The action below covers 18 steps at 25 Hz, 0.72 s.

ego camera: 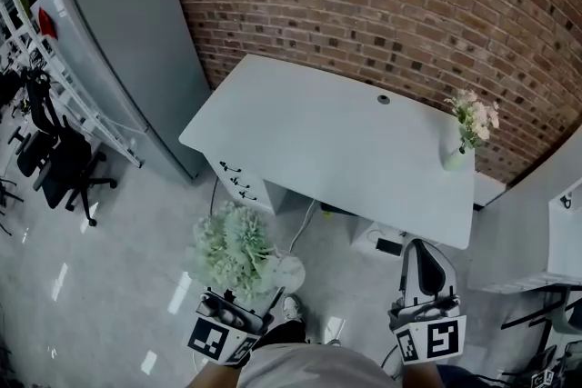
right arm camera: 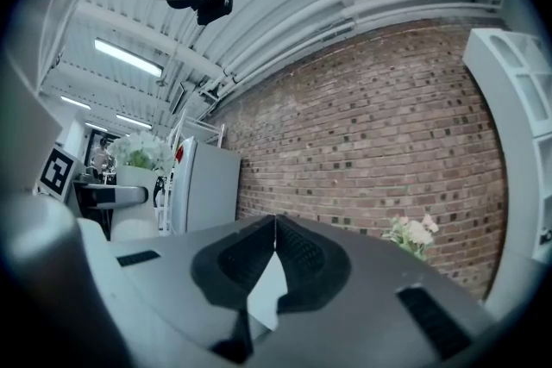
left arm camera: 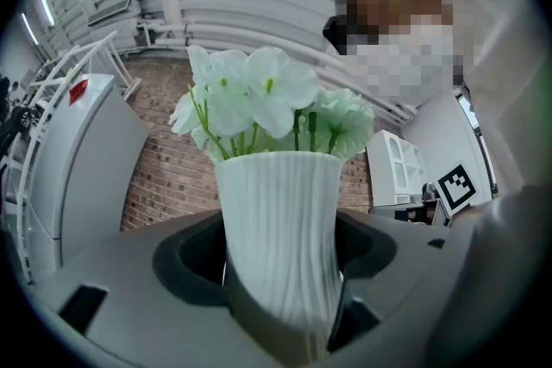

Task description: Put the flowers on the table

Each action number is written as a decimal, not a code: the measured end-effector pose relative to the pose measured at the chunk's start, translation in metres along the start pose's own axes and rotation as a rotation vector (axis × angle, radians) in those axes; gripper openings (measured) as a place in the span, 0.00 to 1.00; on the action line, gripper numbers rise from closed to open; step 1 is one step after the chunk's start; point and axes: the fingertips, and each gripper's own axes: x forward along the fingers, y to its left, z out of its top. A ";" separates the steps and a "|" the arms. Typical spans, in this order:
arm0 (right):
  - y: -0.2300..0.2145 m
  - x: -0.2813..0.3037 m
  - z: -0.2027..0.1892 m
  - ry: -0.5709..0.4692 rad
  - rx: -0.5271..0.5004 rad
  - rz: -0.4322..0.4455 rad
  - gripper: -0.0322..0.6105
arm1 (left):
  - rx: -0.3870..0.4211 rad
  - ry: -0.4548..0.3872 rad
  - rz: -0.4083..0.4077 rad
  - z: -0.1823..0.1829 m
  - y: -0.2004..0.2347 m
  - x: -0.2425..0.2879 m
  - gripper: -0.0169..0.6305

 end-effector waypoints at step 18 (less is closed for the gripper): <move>0.046 0.079 0.016 -0.015 -0.059 -0.034 0.08 | -0.057 -0.037 -0.053 0.001 0.080 0.016 0.56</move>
